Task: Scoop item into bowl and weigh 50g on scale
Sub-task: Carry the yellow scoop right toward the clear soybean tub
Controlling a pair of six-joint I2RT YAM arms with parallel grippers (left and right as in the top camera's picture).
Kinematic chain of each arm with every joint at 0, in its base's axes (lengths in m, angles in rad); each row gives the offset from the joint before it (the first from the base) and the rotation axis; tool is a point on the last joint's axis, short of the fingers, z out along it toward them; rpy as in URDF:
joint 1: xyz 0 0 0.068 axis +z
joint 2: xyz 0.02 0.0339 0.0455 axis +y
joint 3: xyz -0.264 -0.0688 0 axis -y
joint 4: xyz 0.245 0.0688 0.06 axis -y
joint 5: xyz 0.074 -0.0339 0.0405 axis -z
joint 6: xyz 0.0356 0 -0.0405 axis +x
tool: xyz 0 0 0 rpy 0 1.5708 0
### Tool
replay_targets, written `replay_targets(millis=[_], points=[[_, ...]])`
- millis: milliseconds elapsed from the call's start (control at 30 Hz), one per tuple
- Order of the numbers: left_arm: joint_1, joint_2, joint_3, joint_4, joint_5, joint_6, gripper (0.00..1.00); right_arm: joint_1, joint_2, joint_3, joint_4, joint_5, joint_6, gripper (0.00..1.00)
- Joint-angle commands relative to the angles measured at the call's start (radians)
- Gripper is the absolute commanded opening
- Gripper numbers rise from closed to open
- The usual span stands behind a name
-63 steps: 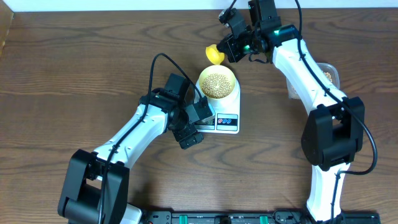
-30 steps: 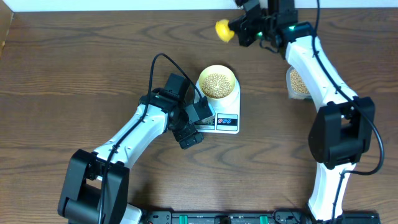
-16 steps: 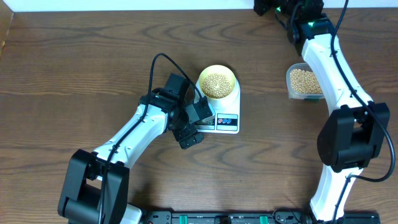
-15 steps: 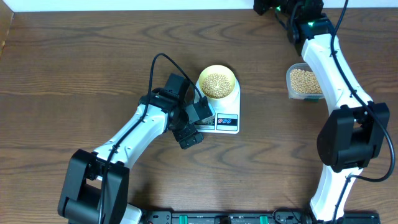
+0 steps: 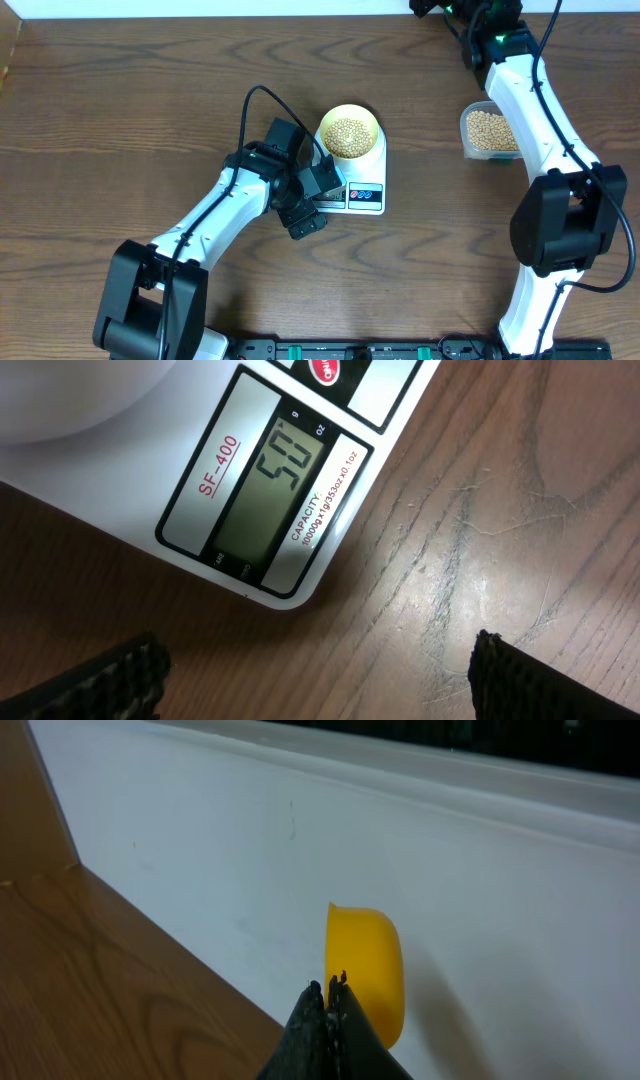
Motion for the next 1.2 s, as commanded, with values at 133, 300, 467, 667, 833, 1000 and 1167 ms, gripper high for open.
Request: replay_targets(millis=[133, 300, 467, 667, 833, 1000, 1167], points=[[-0.002, 0.007, -0.007, -0.002, -0.007, 0.017, 0.98, 0.004, -0.034, 0.007, -0.054, 0.012, 0.011, 0.01], [-0.002, 0.007, -0.006, -0.003, -0.007, 0.017, 0.98, 0.006, -0.035, 0.007, -0.081, 0.005, 0.014, 0.01], [-0.002, 0.007, -0.006, -0.003, -0.007, 0.017, 0.98, 0.002, -0.077, 0.007, -0.139, 0.006, 0.014, 0.01], [-0.002, 0.007, -0.006, -0.002, -0.006, 0.017, 0.98, -0.02, -0.162, 0.007, -0.26, 0.049, 0.014, 0.01], [-0.002, 0.007, -0.006, -0.002, -0.006, 0.017, 0.98, -0.03, -0.211, 0.007, -0.429, 0.149, 0.014, 0.01], [-0.002, 0.007, -0.006, -0.002, -0.006, 0.017, 0.98, -0.031, -0.219, 0.007, -0.604, 0.262, 0.014, 0.01], [-0.002, 0.007, -0.007, -0.002, -0.007, 0.017, 0.98, -0.056, -0.219, 0.007, -0.763, 0.327, 0.023, 0.01]])
